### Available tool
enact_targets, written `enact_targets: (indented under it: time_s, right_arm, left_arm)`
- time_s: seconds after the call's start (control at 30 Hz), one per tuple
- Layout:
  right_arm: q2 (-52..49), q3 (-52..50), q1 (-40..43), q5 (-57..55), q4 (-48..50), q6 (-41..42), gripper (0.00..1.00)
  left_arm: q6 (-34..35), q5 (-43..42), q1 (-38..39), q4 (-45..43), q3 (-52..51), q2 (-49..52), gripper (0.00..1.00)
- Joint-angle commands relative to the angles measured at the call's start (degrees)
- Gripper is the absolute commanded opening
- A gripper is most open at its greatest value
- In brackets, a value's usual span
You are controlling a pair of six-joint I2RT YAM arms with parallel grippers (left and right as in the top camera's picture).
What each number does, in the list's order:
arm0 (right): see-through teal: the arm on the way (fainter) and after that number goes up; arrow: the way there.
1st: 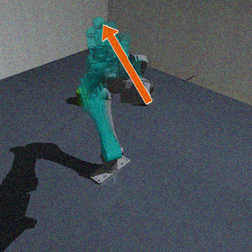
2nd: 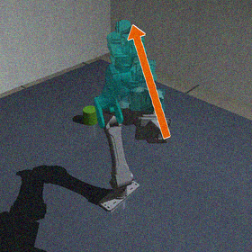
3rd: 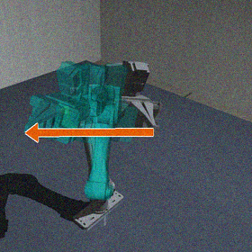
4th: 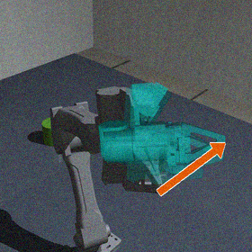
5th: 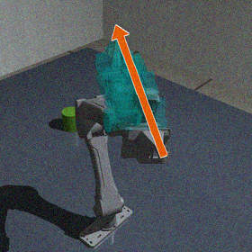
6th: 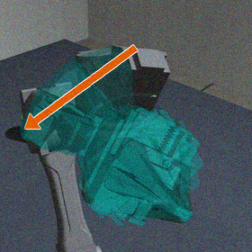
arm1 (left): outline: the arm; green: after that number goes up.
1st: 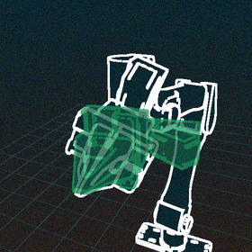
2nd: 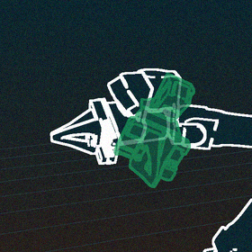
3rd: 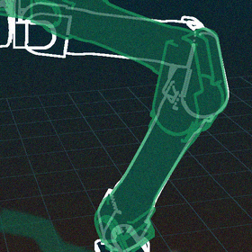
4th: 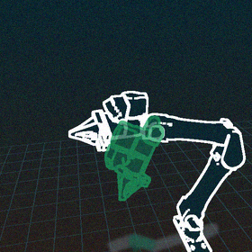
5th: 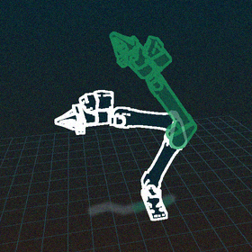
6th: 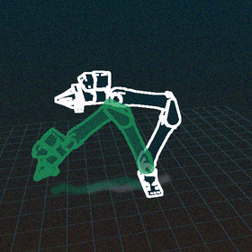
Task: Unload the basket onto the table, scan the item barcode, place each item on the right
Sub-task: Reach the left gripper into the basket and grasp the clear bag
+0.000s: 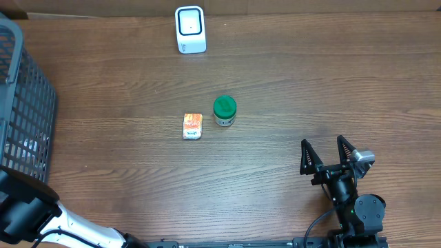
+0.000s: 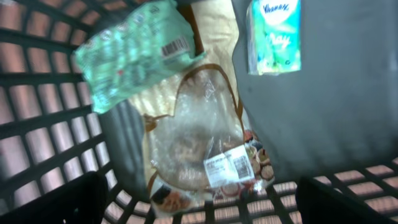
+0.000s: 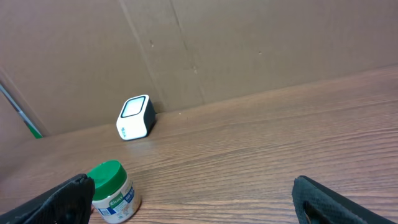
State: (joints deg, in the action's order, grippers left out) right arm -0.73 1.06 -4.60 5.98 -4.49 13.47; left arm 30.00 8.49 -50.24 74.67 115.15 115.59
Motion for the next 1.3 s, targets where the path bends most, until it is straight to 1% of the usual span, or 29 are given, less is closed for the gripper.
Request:
enact_targets:
  time_s: [0.0,0.17,0.23,0.33,0.57,0.9,1.1,1.13,1.17,1.23,1.27]
  right_arm:
    - [0.57,-0.59,-0.31,0.09,0.28,0.15,1.0]
    - [0.57,-0.61,-0.31,0.09,0.28,0.15,1.0]
    - [0.57,-0.59,-0.31,0.09,0.28,0.15,1.0]
    - [0.57,-0.61,-0.31,0.09,0.28,0.15,1.0]
    - [0.57,-0.61,-0.31,0.09,0.28,0.15,1.0]
    - [0.57,-0.61,-0.31,0.09,0.28,0.15,1.0]
    - [0.57,-0.59,-0.31,0.09,0.28,0.15,1.0]
    - [0.57,-0.61,-0.31,0.09,0.28,0.15,1.0]
    - [0.57,-0.61,-0.31,0.09,0.28,0.15,1.0]
    - [0.57,-0.61,-0.31,0.09,0.28,0.15,1.0]
    - [0.57,-0.61,-0.31,0.09,0.28,0.15,1.0]
  left_arm:
    - [-1.31,-0.44,0.33,-3.58,-5.49,0.94,1.0]
    - [-2.05,-0.42,0.33,-11.02,-13.16,0.94,0.99]
    - [-3.74,-0.48,0.33,-14.62,-15.8,0.94,1.0]
    - [-5.97,-0.46,0.39,-18.91,-18.71,0.98,1.0]
    - [-7.1,-0.72,0.44,-26.64,-23.15,1.01,1.0]
    - [-8.24,0.33,0.42,-31.08,-26.91,1.62,1.0]
    - [-9.27,0.5,0.42,-31.1,-26.93,5.05,1.0]
    - [-9.27,0.42,0.42,-30.8,-26.93,5.64,0.98]
    - [-9.29,0.42,0.44,-30.42,-26.93,6.32,0.95]
    - [-9.27,0.42,0.44,-29.79,-26.93,7.06,0.81]
    - [-9.29,0.46,0.44,-29.59,-26.93,7.26,0.71]
